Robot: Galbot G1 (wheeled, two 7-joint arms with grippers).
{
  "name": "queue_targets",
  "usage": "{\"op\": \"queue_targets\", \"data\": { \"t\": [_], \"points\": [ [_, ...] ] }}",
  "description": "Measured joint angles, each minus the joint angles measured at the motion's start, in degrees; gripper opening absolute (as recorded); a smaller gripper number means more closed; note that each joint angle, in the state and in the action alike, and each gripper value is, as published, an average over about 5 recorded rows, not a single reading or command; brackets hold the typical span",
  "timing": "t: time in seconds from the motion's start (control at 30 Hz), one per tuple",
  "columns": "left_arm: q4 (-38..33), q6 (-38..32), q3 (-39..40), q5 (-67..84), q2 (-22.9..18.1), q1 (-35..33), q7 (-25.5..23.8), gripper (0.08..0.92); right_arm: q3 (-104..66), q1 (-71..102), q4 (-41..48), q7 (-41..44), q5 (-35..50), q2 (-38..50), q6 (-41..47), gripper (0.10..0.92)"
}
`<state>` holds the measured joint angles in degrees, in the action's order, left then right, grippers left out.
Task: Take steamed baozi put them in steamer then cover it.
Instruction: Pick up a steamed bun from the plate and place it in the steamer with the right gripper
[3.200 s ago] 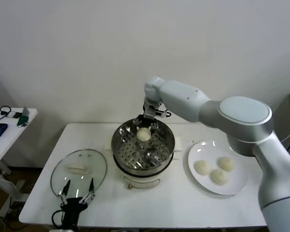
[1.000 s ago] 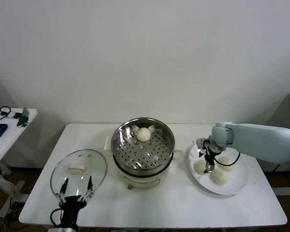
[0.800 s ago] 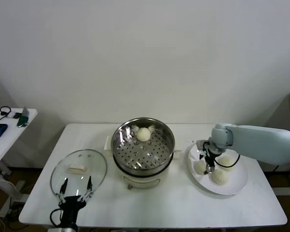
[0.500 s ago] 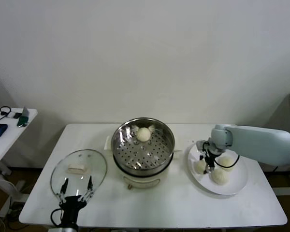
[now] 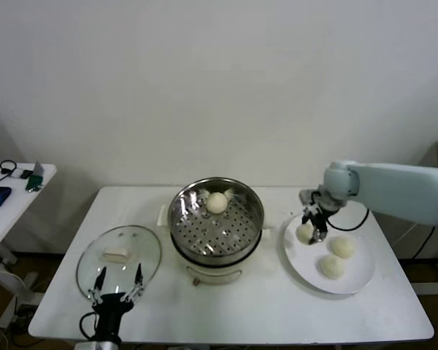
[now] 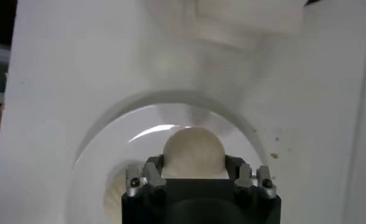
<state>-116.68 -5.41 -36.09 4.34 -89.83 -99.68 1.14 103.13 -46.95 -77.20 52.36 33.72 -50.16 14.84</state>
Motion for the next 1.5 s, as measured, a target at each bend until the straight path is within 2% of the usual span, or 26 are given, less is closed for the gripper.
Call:
{"op": "queue_targets", "data": {
  "t": [0.3, 0.63, 1.03, 1.5],
  "points": [
    [-0.84, 0.15, 0.65, 0.03, 0.17, 0.02, -0.06, 0.823, 0.40, -14.28, -4.21, 2.48, 10.83, -6.15, 0.51, 0.676],
    [-1.72, 0.13, 0.94, 0.03, 0.43, -0.47, -0.03, 0.823, -4.98, -13.81, -5.08, -1.76, 17.47, -18.33, 4.50, 0.678],
    [-2.06, -0.06, 0.57, 0.03, 1.05, -1.05, 0.11, 0.823, -5.88, -4.54, 2.61, -5.57, 16.54, -31.56, 6.48, 0.678],
    [-1.37, -0.49, 0.27, 0.04, 1.29, -0.76, 0.31, 0.823, -5.57, 4.29, 11.16, -7.82, 12.31, -39.03, 7.01, 0.675]
  ]
}}
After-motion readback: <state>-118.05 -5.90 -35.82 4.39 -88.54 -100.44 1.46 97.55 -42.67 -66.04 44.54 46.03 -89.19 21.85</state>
